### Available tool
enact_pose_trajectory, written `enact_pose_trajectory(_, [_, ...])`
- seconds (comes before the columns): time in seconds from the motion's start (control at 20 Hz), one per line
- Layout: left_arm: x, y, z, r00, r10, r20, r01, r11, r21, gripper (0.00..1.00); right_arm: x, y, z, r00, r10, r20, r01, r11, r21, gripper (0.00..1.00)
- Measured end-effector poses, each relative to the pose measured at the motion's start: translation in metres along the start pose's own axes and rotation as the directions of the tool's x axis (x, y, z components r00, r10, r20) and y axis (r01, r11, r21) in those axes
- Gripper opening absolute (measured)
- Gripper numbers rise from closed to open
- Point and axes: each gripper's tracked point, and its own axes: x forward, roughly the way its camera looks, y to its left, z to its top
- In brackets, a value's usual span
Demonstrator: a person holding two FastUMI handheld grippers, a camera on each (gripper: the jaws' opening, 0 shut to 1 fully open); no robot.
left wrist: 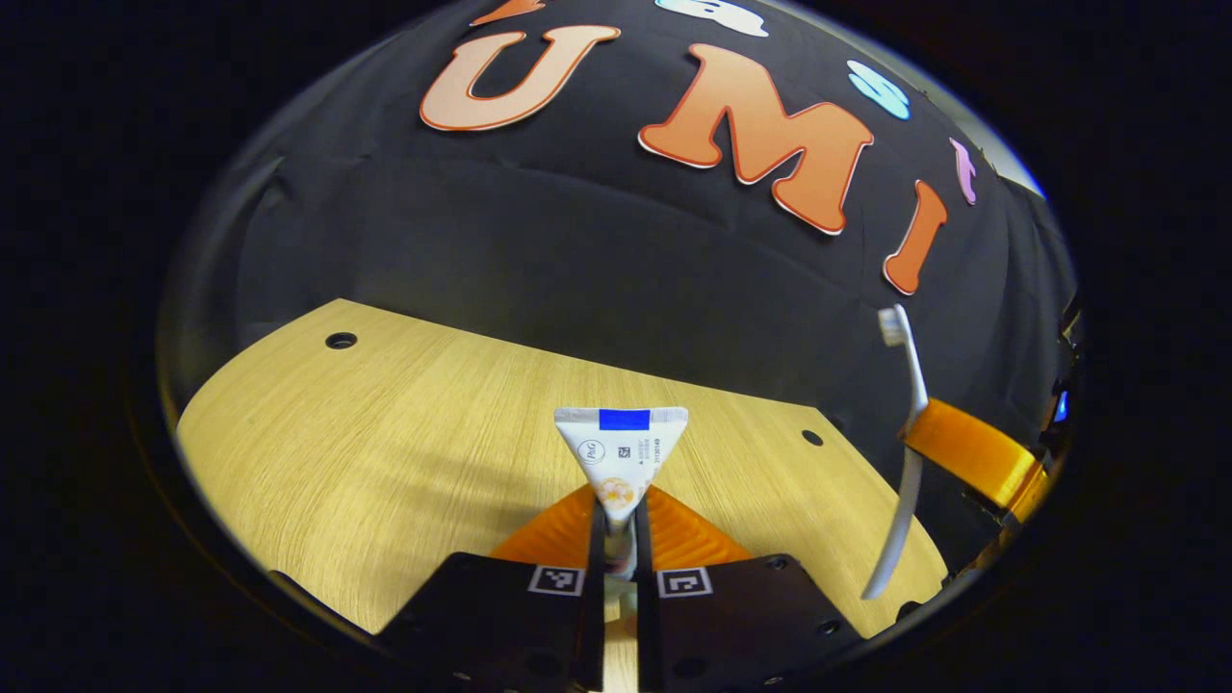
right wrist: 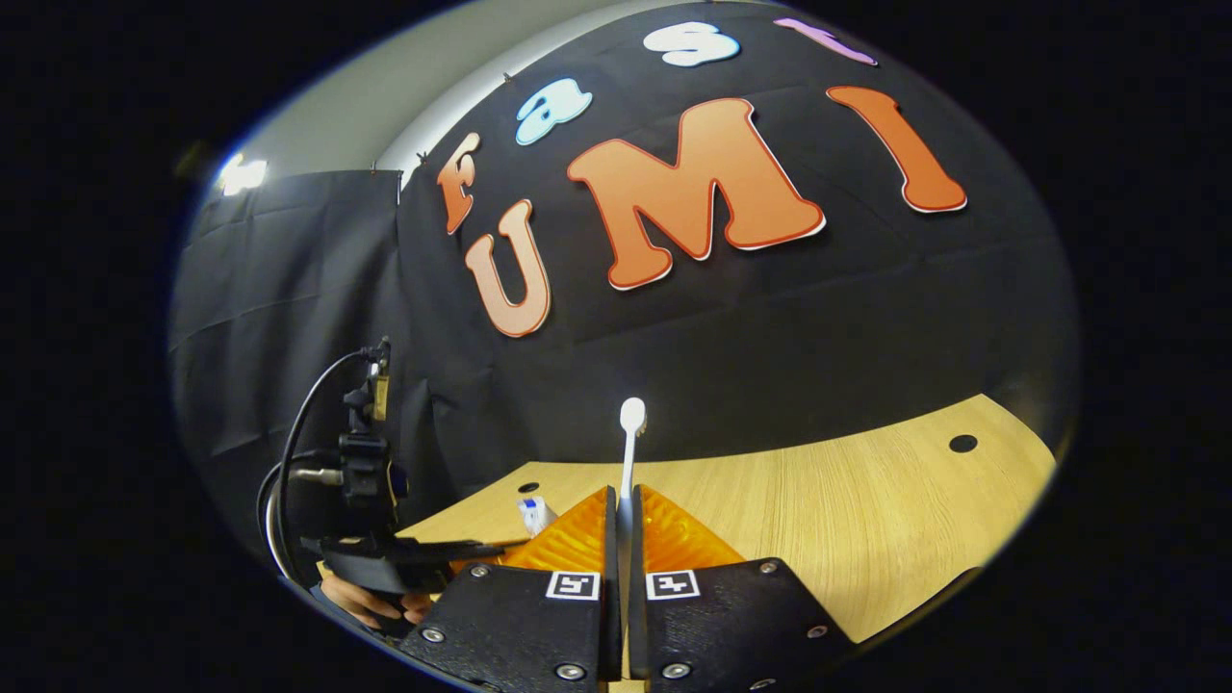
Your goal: Put the toothbrush and toothpaste on the desktop into the cup, then pick up the cup and place it on the coaster on the desktop.
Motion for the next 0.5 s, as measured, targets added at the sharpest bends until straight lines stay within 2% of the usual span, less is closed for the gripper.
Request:
enact_pose_trajectory(0.2, [0.002,-0.001,0.0,1.0,-0.013,-0.001,0.013,1.0,0.028,0.22,0.032,0.003,-0.007,1.0,0.0,0.018,-0.001,0.999,0.044,0.03])
enact_pose_trajectory(0.4, [-0.018,-0.008,0.026,0.995,-0.053,0.089,0.05,0.998,0.042,0.49,0.053,0.002,-0.014,0.999,-0.005,0.038,0.002,0.997,0.081,0.03])
enact_pose_trajectory(0.5, [-0.039,-0.004,0.028,0.992,-0.048,0.119,0.041,0.997,0.061,0.68,0.062,0.003,-0.013,0.998,-0.013,0.058,0.009,0.997,0.074,0.03])
